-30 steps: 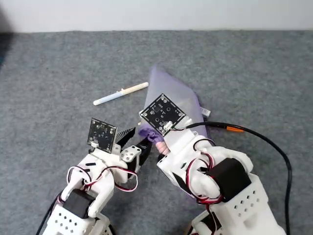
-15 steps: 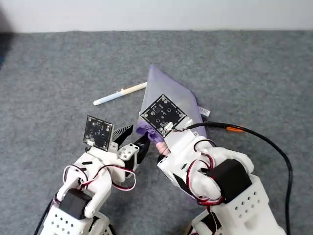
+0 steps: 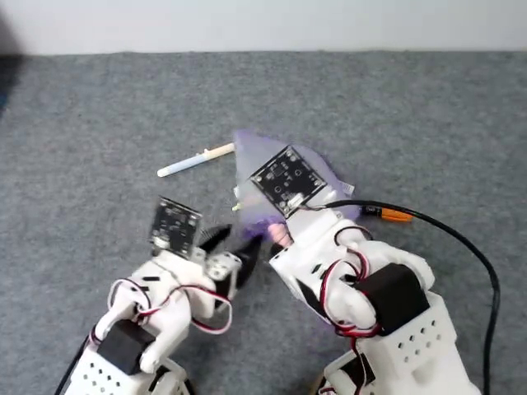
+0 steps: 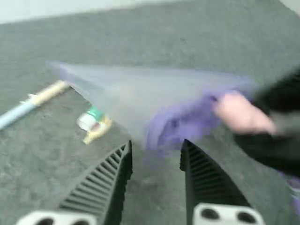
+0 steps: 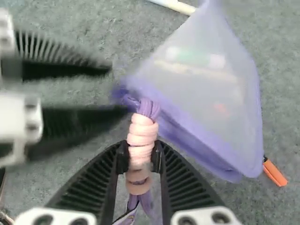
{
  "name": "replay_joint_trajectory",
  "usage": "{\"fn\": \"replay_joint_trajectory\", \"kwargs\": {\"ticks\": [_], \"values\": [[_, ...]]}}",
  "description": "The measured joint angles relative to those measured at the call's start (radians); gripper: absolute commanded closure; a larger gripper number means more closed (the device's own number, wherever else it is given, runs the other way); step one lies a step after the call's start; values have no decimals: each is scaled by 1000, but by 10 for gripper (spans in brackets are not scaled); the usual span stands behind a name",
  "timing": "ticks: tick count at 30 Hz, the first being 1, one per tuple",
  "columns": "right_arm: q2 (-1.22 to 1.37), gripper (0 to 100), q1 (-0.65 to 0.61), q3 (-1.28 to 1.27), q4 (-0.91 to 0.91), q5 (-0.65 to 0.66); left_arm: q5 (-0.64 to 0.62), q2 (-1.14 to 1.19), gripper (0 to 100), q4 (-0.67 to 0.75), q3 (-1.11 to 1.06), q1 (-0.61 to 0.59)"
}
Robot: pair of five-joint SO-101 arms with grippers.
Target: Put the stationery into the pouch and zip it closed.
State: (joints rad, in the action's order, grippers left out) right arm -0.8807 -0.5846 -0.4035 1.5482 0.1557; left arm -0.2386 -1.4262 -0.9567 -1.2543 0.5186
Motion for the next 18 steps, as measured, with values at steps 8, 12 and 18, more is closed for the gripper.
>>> {"fn": "replay_joint_trajectory", "kwargs": {"ticks": [8, 12, 18], "values": [[0, 989, 2, 0, 14, 0, 0, 0, 837, 35, 0, -20], [0, 989, 2, 0, 35, 0, 0, 0, 837, 84, 0, -63], [0, 989, -32, 0, 51, 0, -3, 0, 837, 161, -57, -64]]}}
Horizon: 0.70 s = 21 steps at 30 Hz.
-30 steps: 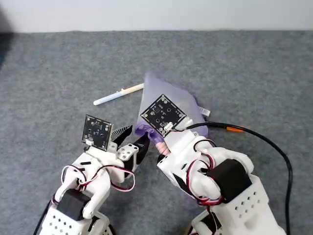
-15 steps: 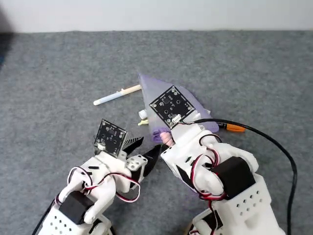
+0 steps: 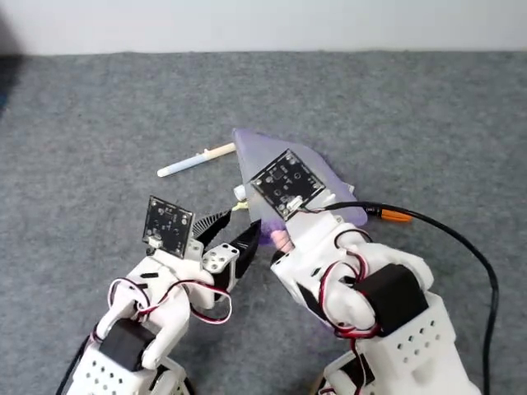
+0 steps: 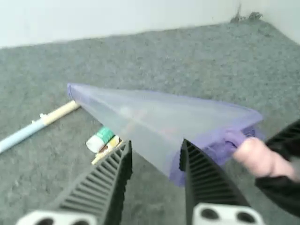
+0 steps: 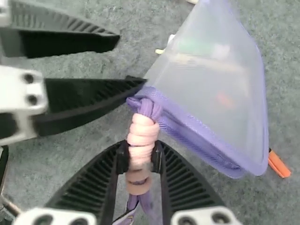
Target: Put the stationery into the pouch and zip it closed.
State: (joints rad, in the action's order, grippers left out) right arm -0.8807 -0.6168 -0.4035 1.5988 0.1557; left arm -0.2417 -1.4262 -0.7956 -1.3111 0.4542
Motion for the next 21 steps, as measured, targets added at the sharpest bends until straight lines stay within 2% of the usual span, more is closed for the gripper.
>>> {"fn": "replay_joint_trajectory", "kwargs": {"ticks": [5, 14, 21], "values": [[0, 989, -21, 0, 0, 0, 0, -2, 837, -15, -2, 34], [0, 990, 0, 0, -23, 0, 3, -2, 837, -210, 69, 103], [0, 991, -2, 0, -23, 0, 3, -2, 837, -176, 69, 110]]}}
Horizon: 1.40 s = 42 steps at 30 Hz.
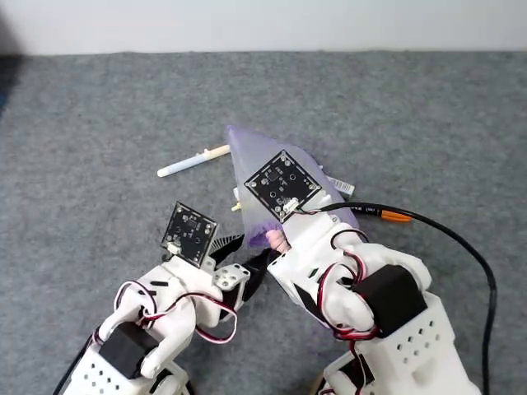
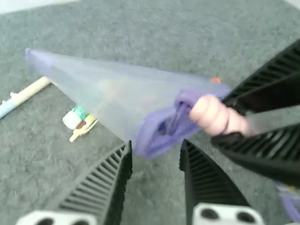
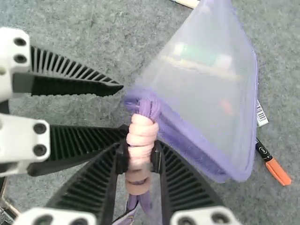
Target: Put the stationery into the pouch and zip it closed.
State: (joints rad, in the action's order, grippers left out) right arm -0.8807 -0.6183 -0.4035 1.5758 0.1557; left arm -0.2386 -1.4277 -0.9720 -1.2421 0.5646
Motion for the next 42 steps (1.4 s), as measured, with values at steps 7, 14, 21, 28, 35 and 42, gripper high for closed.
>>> {"fn": "replay_joint_trajectory", "kwargs": {"ticks": [7, 14, 21, 28, 35, 42], "values": [[0, 991, 2, 0, 34, 0, 0, 0, 837, 37, 0, 0], [0, 991, 2, 40, 40, 0, 0, 0, 837, 37, -37, 0], [0, 991, 3, 52, 86, 18, 0, 0, 837, 37, -37, 0], [0, 991, 3, 52, 103, 32, 0, 0, 837, 112, -37, -68], [0, 991, -69, 52, 103, 32, -3, 0, 837, 133, -100, -66], [0, 991, -77, 52, 103, 32, -3, -5, 923, 157, -123, -66]]}}
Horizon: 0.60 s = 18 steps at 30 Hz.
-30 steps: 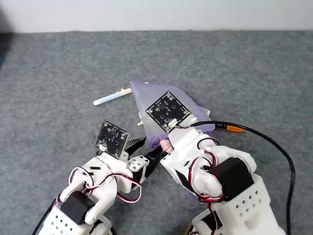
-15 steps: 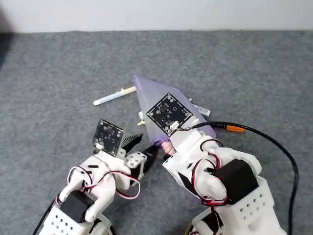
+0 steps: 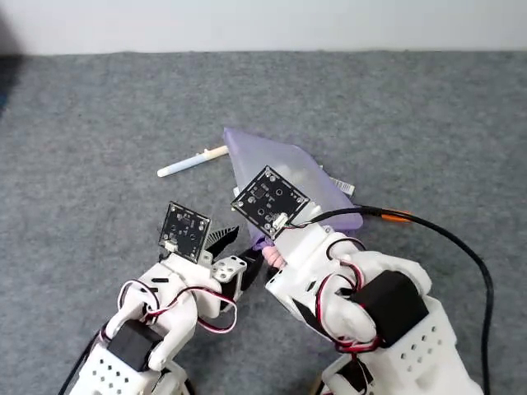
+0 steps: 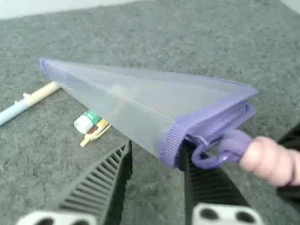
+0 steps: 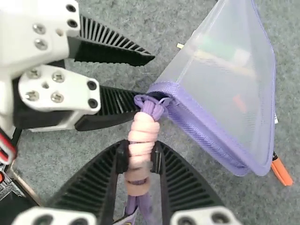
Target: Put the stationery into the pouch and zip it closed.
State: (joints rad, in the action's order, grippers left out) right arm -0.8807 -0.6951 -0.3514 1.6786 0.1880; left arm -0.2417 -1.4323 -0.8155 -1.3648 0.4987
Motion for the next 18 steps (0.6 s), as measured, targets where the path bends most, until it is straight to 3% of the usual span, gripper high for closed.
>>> {"fn": "replay_joint_trajectory", "kwargs": {"ticks": [3, 10, 18], "values": [[0, 991, 0, 0, 0, 0, 3, 2, 989, 37, 0, 2], [-14, 991, 0, 0, 64, 0, 3, 11, 987, 89, -2, 2], [-118, 991, 8, 0, 72, 0, 3, 3, 988, 49, -2, -12]]}}
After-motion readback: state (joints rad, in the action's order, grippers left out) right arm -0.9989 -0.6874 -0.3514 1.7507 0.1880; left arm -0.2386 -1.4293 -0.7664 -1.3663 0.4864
